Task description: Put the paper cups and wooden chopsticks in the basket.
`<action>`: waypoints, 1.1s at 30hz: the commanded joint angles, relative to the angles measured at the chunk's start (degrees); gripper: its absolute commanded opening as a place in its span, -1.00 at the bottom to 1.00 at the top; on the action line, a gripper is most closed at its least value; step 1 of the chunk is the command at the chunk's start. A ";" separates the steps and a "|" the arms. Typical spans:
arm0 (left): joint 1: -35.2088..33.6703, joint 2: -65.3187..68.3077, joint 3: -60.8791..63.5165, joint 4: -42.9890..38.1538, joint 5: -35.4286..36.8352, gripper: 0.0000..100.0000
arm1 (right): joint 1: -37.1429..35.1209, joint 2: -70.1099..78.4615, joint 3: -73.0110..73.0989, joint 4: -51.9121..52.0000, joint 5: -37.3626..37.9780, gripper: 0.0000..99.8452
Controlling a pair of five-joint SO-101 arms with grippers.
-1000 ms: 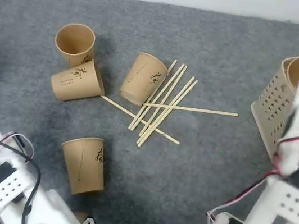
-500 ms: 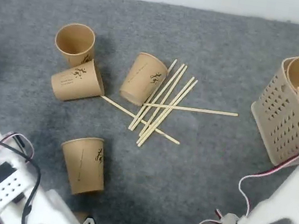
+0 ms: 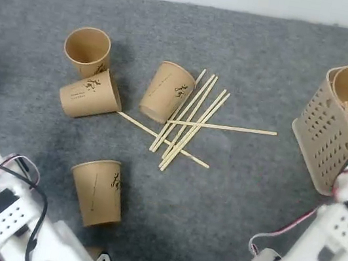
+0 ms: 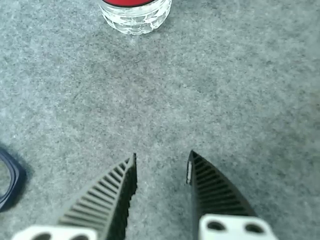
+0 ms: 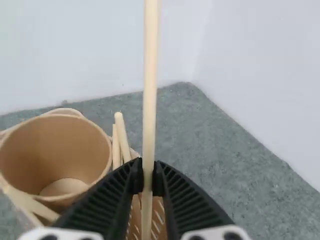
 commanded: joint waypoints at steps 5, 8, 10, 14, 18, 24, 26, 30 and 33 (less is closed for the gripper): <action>0.26 -1.05 -0.13 -1.32 0.70 -0.67 | -0.57 -10.15 11.69 -8.40 0.18 -0.98; 0.18 -1.05 -0.13 -1.32 0.70 -0.67 | -0.57 -10.24 12.57 -8.75 0.18 -0.85; 0.18 -1.05 -0.13 -1.32 0.70 -0.67 | -0.48 -10.42 12.66 -8.57 0.18 -0.72; 0.18 -1.05 -0.13 -1.32 0.70 -0.67 | -0.40 -10.77 11.78 -8.57 0.18 -0.73; 0.18 -1.05 -0.13 -1.32 0.70 -0.67 | -0.22 -10.77 9.23 -8.40 -0.26 -0.73; 0.44 -1.05 -0.13 -1.32 0.79 -0.67 | -0.75 -10.77 -3.87 7.25 -2.37 -0.74; 0.53 -1.05 -0.13 -1.32 0.97 -0.67 | -2.51 -10.24 -11.16 15.25 -4.75 -0.74; 0.53 -1.05 -0.40 -1.14 1.32 -0.67 | -10.33 -10.15 -21.10 29.67 -2.55 -0.74; 0.53 -1.05 -0.57 -1.14 5.89 -0.67 | -20.18 -10.24 -24.88 39.25 0.18 -0.74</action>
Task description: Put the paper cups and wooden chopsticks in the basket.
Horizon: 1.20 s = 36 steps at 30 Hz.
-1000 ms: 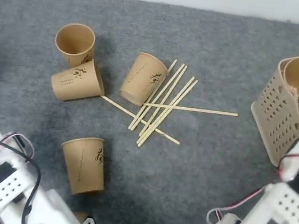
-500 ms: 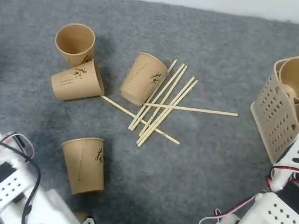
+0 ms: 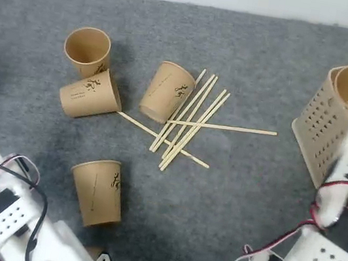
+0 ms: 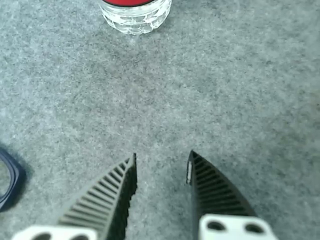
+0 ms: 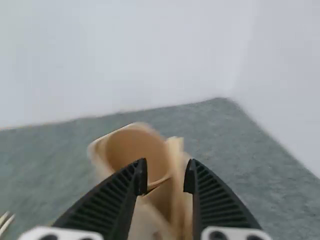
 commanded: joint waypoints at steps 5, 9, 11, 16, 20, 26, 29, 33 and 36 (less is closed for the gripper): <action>2.99 -1.05 -3.91 4.75 2.81 -0.67 | -23.16 -0.84 -7.30 17.19 3.78 -0.74; 9.05 -1.05 -6.73 6.68 -0.88 -0.67 | -33.27 -0.48 -7.03 20.62 3.87 -0.74; 11.16 -0.70 -9.36 6.77 0.79 -0.67 | -37.32 -0.48 -7.03 21.23 3.87 -0.74; 14.51 -0.53 -17.54 11.16 8.97 -0.67 | -46.99 2.68 -8.09 22.64 3.60 -0.74; 17.32 -0.53 -19.91 11.96 18.81 -0.67 | -54.29 12.53 -13.10 24.84 3.78 -0.74; 20.92 -0.53 -20.00 6.42 27.34 -0.58 | -56.40 31.25 -27.34 25.19 3.34 -0.74; 18.11 -0.53 -19.82 3.16 32.79 -0.54 | -56.57 40.75 -34.99 25.19 3.25 -0.74; 11.78 3.08 -19.82 2.99 33.14 -0.54 | -58.77 52.70 -45.71 25.27 3.43 -0.74; 5.98 8.09 -20.09 5.36 32.88 -0.54 | -60.44 61.93 -54.68 25.27 3.78 -0.74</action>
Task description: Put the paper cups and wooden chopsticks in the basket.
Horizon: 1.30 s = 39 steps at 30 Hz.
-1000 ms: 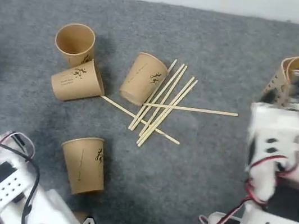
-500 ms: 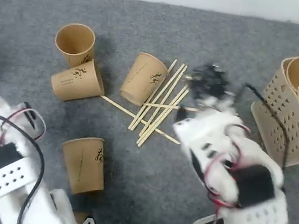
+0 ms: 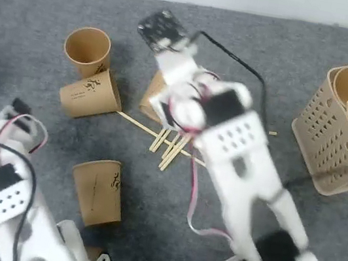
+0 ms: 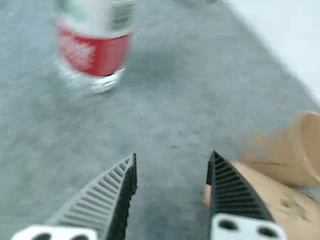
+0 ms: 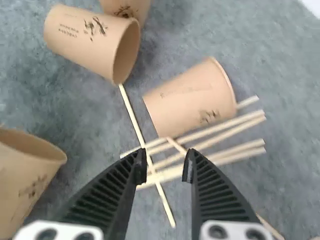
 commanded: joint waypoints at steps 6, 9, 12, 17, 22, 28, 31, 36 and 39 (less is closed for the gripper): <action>-20.84 13.63 -2.77 5.54 -12.75 -0.54 | -2.15 25.19 -25.85 0.40 0.88 -0.74; -27.96 17.14 -2.59 8.26 -19.96 -0.54 | -3.03 32.84 -32.97 1.10 0.97 -0.73; -33.05 20.40 -1.63 12.04 -28.66 -0.54 | -3.56 39.34 -40.09 0.84 1.05 -0.73; -39.65 23.65 0.84 13.27 -39.56 -0.54 | -5.05 49.36 -52.75 0.40 4.40 -0.51; -41.05 23.65 0.92 13.01 -39.74 -0.54 | -7.08 58.68 -64.26 0.13 5.71 -0.42; -41.23 23.65 0.92 13.19 -39.74 -0.54 | -8.75 64.57 -70.68 0.13 5.45 -0.42; -41.14 23.65 0.92 13.19 -39.65 -0.54 | -8.84 65.36 -70.77 0.13 5.27 -0.42; -41.05 23.65 0.92 13.27 -39.65 -0.54 | -9.36 65.63 -70.59 0.22 3.08 -0.42; -41.05 23.65 0.92 13.27 -39.65 -0.54 | -9.71 65.63 -70.59 1.36 2.46 -0.42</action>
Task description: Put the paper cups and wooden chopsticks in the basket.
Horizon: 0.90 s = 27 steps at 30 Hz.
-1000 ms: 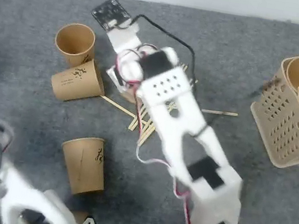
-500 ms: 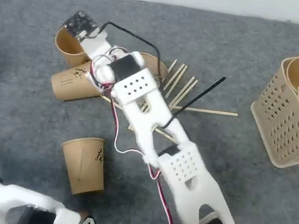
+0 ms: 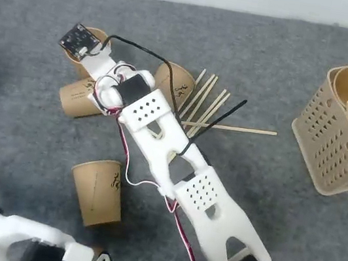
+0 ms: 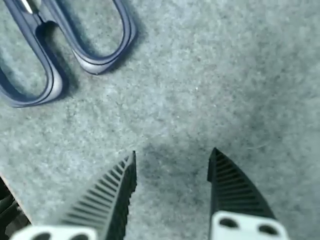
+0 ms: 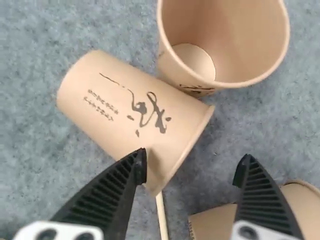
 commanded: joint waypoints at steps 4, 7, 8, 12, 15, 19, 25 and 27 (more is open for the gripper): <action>-0.35 0.09 -0.31 0.53 -0.62 -0.54 | -2.77 -1.10 -2.81 2.68 -0.79 -0.50; -0.35 0.09 -0.22 0.53 -0.62 -0.54 | -3.03 -0.48 -2.37 2.33 -0.79 -0.55; -0.35 0.09 -0.22 0.53 -0.62 -0.54 | -3.03 -0.22 -2.46 2.33 -0.88 -0.55; -0.35 0.09 -0.22 0.53 -0.62 -0.54 | -2.68 0.66 -2.37 2.77 -1.32 -0.54; -0.35 0.09 -0.22 0.53 -0.62 -0.54 | -0.31 0.13 -2.73 2.95 -1.41 -0.54; -0.35 0.09 -0.22 0.53 -0.62 -0.54 | 3.21 -0.40 -4.13 3.12 -3.16 -0.53; -0.26 0.09 -0.22 0.53 -0.62 -0.54 | 2.15 2.77 -4.57 2.68 -3.52 -0.50; -0.26 0.09 -0.22 0.53 -0.62 -0.54 | 0.84 3.38 -4.57 2.15 -1.85 -0.50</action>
